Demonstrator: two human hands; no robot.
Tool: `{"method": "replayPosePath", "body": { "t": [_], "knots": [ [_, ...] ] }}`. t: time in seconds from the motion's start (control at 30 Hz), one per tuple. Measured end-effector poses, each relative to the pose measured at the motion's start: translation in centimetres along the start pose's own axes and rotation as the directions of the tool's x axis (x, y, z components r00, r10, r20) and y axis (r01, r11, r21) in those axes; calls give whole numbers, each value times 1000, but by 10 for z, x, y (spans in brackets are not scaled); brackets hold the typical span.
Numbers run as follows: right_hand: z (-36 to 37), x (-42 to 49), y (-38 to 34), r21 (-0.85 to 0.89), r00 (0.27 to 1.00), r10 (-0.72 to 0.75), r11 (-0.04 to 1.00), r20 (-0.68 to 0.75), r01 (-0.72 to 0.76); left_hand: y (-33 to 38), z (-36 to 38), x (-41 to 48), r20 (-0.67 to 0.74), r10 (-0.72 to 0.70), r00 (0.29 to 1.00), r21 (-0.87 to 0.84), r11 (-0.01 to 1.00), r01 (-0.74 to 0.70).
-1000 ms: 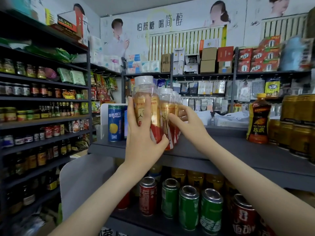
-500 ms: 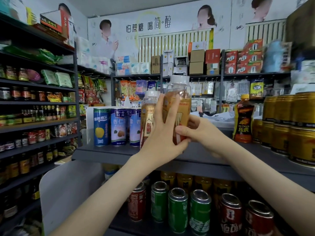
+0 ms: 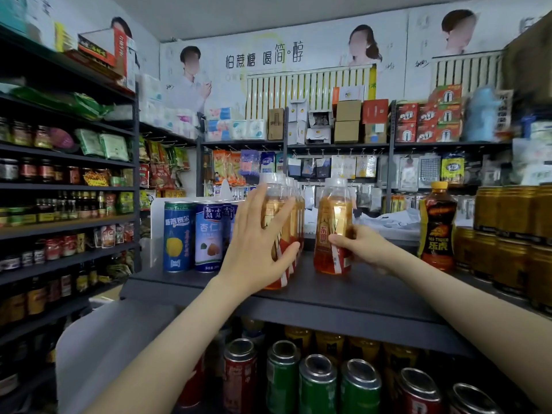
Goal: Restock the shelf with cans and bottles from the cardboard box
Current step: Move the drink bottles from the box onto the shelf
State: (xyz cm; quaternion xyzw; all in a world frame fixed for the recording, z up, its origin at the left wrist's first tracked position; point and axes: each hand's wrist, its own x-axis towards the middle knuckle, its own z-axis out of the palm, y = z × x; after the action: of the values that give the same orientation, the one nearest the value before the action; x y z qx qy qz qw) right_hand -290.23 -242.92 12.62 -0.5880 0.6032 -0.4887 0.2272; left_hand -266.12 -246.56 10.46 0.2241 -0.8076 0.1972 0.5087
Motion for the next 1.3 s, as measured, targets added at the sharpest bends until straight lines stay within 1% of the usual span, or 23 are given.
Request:
{"method": "replayPosePath", "body": {
  "t": [0.07,0.17,0.23,0.27,0.3,0.33,0.4,0.53,0.73,0.8,0.87,0.97,1.23,1.3],
  "knots": [
    [0,10,2,-113,1000,2,994,8,-1,-9,3,3,-8,74,997,30,997,-73],
    [6,20,-2,-282,993,-115,953,-5,108,-20,9,6,7,155,988,88,984,-155],
    [15,25,-3,-417,967,-251,884,-47,210,-24,12,6,1,176,984,84,981,-175],
    [18,27,-5,-508,954,-293,831,-56,226,-24,13,6,-9,180,984,78,981,-179],
    [21,29,-6,-580,951,-304,785,-57,216,-24,14,6,-21,185,983,73,980,-183],
    [23,32,-7,-619,956,-290,760,-52,197,-24,15,6,-33,189,982,69,980,-186],
    [25,37,-4,-623,968,-249,762,-33,175,-24,17,5,-52,196,979,61,979,-193],
    [24,50,3,-575,970,-242,797,-24,185,-26,19,6,-71,209,975,46,978,-206],
    [22,71,12,-553,971,-238,810,-9,194,-27,20,3,-80,185,979,18,983,-184],
    [21,75,13,-575,978,-207,800,1,170,-26,20,1,-67,146,987,16,989,-145],
    [21,80,12,-623,982,-186,767,15,154,-25,20,-1,-41,112,993,-8,994,-113],
    [21,89,15,-666,983,-177,728,42,160,-25,20,-1,-18,97,995,-50,994,-97],
    [26,95,13,-667,983,-184,732,4,139,-27,20,0,-6,92,996,-40,995,-92],
    [28,95,16,-695,987,-160,711,-13,106,-26,21,-1,-13,92,996,-37,995,-92]
  ]
}}
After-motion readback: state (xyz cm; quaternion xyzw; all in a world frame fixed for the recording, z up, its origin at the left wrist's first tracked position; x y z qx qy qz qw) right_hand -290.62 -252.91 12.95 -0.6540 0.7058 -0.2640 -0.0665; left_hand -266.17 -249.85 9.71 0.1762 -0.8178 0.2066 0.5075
